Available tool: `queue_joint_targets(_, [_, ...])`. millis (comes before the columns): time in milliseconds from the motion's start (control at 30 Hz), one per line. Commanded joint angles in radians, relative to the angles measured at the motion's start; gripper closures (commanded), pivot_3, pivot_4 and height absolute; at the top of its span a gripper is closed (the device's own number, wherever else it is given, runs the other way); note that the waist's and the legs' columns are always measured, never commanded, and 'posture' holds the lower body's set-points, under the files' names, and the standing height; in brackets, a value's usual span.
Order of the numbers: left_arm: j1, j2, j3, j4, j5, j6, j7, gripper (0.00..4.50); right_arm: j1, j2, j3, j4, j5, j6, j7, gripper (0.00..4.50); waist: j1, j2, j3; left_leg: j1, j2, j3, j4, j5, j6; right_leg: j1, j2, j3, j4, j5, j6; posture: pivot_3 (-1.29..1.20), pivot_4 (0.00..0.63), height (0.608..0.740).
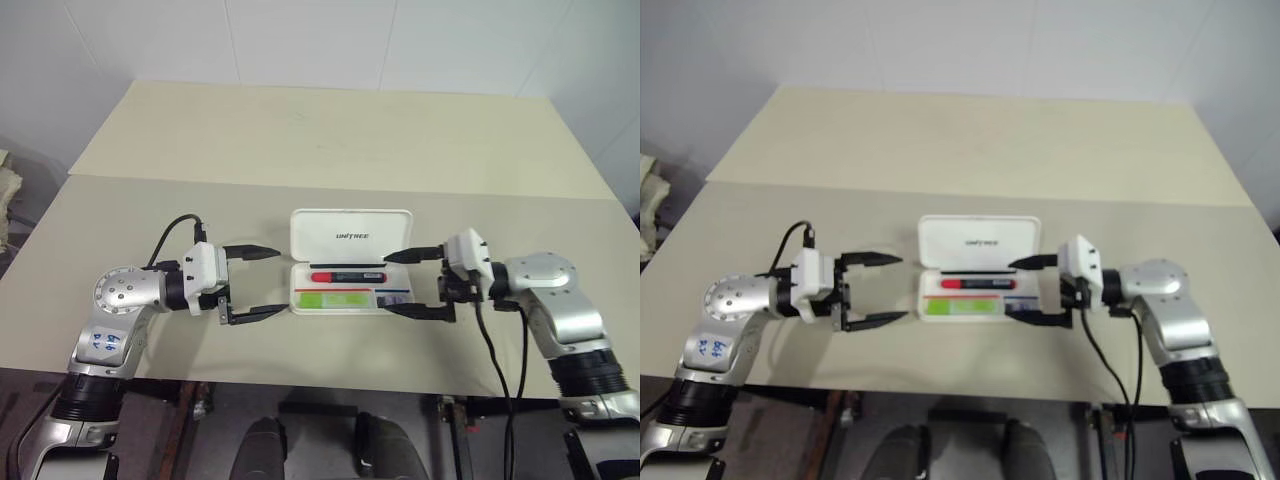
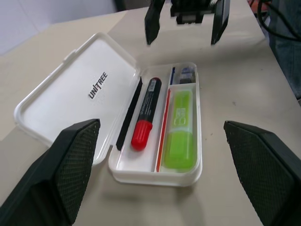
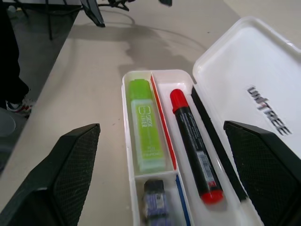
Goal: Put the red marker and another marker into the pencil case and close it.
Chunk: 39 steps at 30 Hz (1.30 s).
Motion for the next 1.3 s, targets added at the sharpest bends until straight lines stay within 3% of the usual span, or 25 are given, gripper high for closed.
queue_joint_targets(33, [0.002,0.011,0.037,-0.006,-0.043,-0.003,-0.023,0.84,0.014,-0.044,-0.073,-0.046,0.031,-0.003,-0.01,0.0,-0.001,0.0,0.0,0.0,0.0,0.0,0.0,0.0,0.0,0.0,0.0,0.0,0.0,0.0,0.0,0.0,0.15,0.74])
queue_joint_targets(367, [-0.012,0.01,0.096,0.106,-0.028,-0.043,-0.002,4.31,-0.006,-0.112,-0.127,-0.006,0.021,-0.03,-0.005,0.0,-0.004,0.0,0.0,0.001,0.0,0.0,0.0,0.0,0.0,0.0,0.0,0.0,0.001,0.0,0.0,0.0,0.15,0.74])
queue_joint_targets(400, [-0.013,0.008,0.099,0.11,-0.027,-0.044,0.002,4.49,-0.007,-0.112,-0.126,-0.006,0.021,-0.031,-0.005,0.0,-0.004,0.0,0.0,0.001,0.0,0.0,0.0,0.0,0.0,0.0,0.0,0.0,0.0,0.0,0.0,0.0,0.15,0.74])
queue_joint_targets(700, [-0.023,-0.065,0.1,0.183,0.1,-0.01,0.283,4.49,-0.036,-0.102,-0.113,0.023,0.001,-0.061,-0.02,0.0,-0.001,0.0,0.0,0.001,0.0,0.0,0.0,0.0,0.0,0.0,0.0,0.0,0.001,0.0,0.0,0.0,0.15,0.74])
queue_joint_targets(900, [-0.147,-0.149,0.046,0.326,0.185,0.046,0.418,4.49,-0.041,-0.089,-0.101,0.023,-0.009,-0.07,-0.03,0.0,0.001,0.0,0.0,0.001,0.0,0.0,0.001,0.001,-0.001,0.0,0.0,0.0,0.002,0.001,0.001,0.0,0.15,0.74])
queue_joint_targets(1100, [-0.311,-0.206,-0.004,0.492,0.206,0.024,0.385,4.49,-0.031,-0.077,-0.098,0.007,-0.011,-0.067,-0.042,0.0,0.001,0.0,0.0,0.0,0.0,0.0,0.001,0.001,-0.002,0.0,0.0,0.0,0.001,0.001,0.002,0.0,0.15,0.74])
queue_joint_targets(1300, [-0.356,-0.238,0.001,0.526,0.156,-0.069,0.259,4.49,-0.017,-0.066,-0.094,-0.012,-0.012,-0.062,-0.061,0.0,-0.002,0.0,0.0,0.0,0.0,0.001,0.0,0.003,-0.004,0.0,0.0,0.0,0.002,0.001,0.002,0.0,0.15,0.74])
